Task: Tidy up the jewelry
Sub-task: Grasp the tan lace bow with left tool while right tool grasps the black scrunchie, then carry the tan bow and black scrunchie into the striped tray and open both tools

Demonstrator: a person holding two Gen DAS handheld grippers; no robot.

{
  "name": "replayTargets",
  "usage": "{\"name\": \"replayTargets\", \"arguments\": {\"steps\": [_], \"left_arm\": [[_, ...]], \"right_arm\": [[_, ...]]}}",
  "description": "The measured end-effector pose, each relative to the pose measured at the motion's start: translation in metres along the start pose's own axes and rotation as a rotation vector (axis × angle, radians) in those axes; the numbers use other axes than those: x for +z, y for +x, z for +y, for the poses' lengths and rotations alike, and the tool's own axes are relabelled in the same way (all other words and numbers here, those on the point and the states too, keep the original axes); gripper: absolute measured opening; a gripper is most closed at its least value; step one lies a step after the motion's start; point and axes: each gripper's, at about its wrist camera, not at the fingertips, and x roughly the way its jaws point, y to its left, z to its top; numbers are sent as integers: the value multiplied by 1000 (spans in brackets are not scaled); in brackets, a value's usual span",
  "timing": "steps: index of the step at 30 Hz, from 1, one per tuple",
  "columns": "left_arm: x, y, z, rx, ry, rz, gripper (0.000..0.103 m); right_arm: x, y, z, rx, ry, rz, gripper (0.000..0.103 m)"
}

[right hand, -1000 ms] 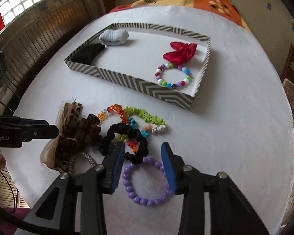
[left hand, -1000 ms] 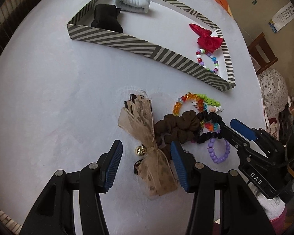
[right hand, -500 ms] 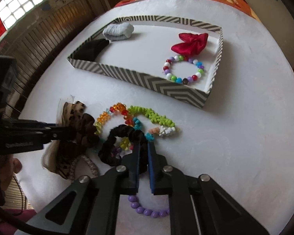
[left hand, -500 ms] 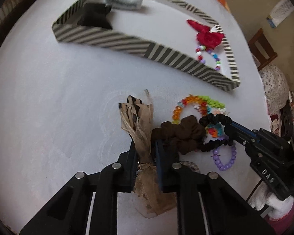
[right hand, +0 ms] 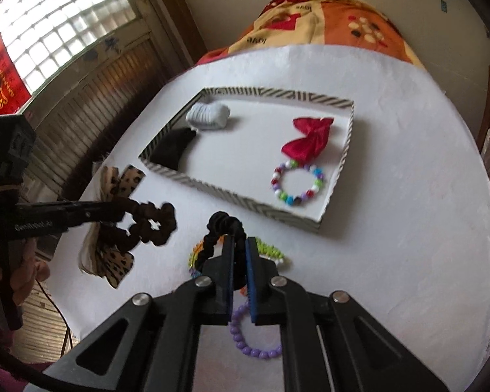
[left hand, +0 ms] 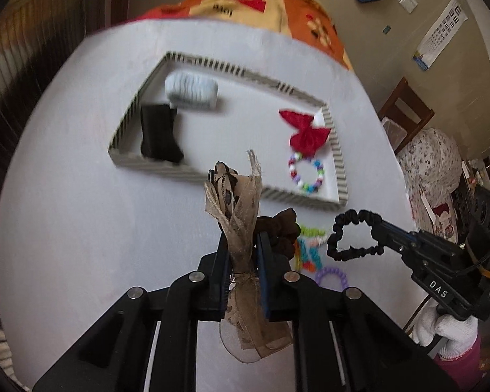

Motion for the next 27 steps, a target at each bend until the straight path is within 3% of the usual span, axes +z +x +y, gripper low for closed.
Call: {"name": "replayTargets", "arguments": {"steps": [13, 27], "left_arm": [[64, 15, 1, 39, -4, -46, 6], [111, 71, 10, 94, -10, 9, 6]], "right_arm": [[46, -1, -6, -51, -16, -65, 7], [97, 58, -18, -63, -15, -17, 7]]}}
